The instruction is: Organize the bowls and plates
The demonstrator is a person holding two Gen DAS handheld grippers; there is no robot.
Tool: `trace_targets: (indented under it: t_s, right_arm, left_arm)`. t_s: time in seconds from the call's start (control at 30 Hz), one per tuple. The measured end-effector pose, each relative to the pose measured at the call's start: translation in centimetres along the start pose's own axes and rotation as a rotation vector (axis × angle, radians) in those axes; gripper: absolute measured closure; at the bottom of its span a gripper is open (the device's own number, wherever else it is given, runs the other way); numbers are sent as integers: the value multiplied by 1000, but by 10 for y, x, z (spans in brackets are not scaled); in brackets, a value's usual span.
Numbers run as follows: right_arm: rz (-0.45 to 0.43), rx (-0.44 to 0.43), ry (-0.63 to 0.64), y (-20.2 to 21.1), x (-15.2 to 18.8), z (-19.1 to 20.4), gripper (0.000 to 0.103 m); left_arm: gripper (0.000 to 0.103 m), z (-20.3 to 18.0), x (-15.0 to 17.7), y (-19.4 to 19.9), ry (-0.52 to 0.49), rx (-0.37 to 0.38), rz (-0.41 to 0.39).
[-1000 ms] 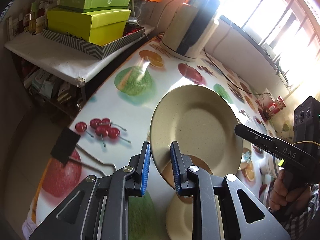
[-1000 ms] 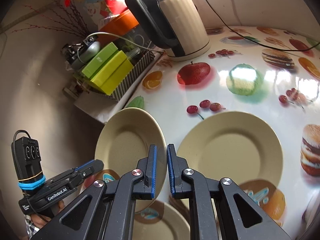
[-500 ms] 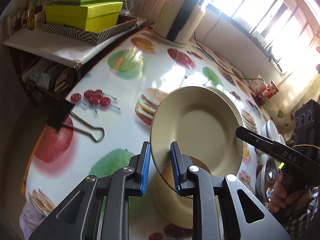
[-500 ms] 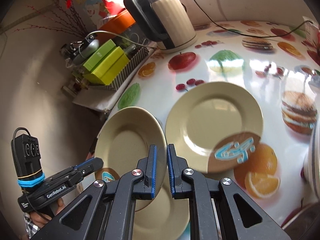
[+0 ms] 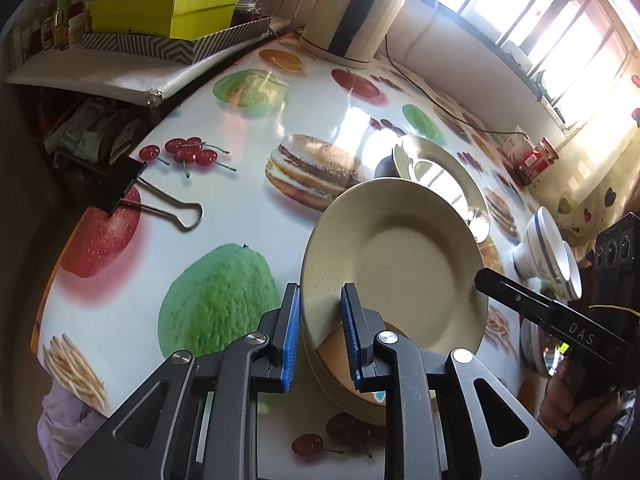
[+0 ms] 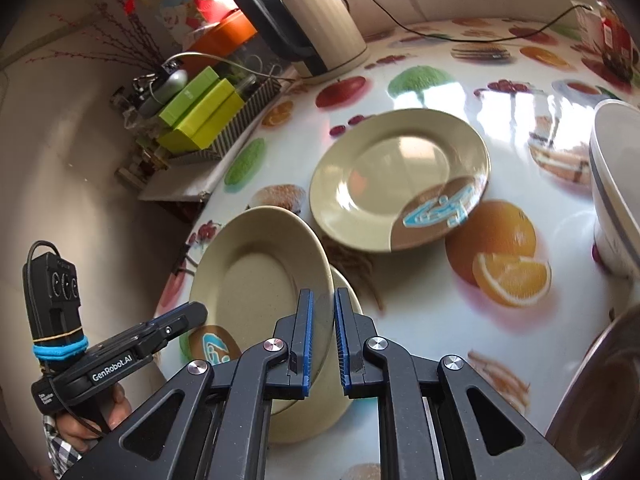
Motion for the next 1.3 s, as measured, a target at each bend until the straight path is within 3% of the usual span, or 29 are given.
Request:
trace_targets:
  t_s: [1.3]
  right_arm:
    - [-22,100,30,3,23,1,85]
  left_arm:
    - [80,-1,7,-8,-8,-3,41]
Point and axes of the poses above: each gripper's, at about its wrist camera, not at the fingertips, and y roughly against the way its jaws point, z to its left, x to its underside, the point moved 2 cm from there along -y, roughly the way its jaws point
